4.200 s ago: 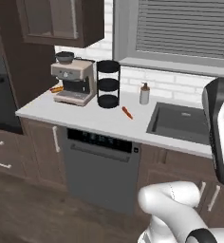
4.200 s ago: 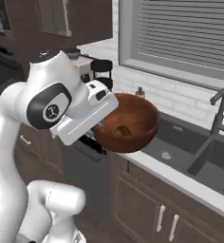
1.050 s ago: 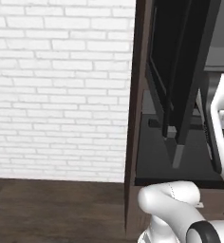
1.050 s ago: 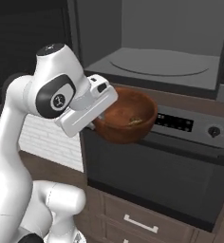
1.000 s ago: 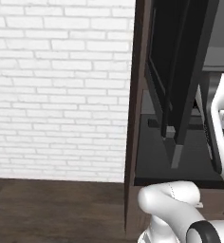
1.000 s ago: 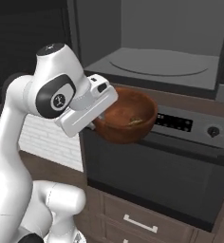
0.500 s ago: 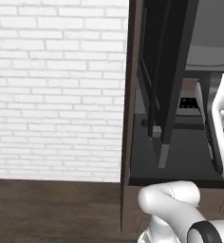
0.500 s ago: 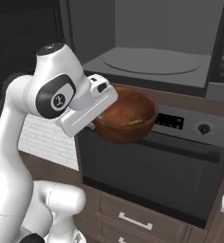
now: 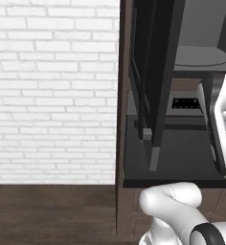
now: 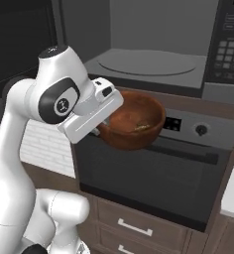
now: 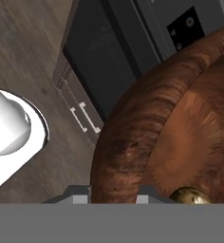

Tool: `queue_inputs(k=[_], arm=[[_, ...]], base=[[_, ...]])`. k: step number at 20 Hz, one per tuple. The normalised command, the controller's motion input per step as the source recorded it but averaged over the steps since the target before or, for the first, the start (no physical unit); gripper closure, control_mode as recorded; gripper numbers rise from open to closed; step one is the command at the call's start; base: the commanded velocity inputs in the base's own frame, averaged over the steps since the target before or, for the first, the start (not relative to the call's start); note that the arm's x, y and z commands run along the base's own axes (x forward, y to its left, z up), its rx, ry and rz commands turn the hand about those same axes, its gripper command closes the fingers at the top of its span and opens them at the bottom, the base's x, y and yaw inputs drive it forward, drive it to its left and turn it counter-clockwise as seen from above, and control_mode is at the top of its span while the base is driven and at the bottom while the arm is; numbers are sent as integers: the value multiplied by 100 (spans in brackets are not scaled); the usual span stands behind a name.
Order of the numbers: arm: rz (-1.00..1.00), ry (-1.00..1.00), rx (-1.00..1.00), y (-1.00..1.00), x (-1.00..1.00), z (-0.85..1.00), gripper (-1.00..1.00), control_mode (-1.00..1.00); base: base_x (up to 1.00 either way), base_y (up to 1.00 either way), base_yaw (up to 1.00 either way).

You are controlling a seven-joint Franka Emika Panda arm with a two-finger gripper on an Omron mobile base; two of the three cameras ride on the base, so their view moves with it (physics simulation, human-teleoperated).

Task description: Pick the mushroom from the sink and place it in the bowl. Then pick the bowl and place it in the microwave. Then close the microwave door and press the start button.

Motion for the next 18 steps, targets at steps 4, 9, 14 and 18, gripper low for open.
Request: queue_inputs(k=[4,9,14,18], arm=[[0,0,0,0,0,0,100,100],[0,0,0,0,0,0,100,100],[0,-5,3,-1,-3,1,100,-100],[0,-18,4,1,-44,2,100,-100]], base=[[-2,-4,-5],[-1,-9,-4],[0,0,-1],[0,0,0]])
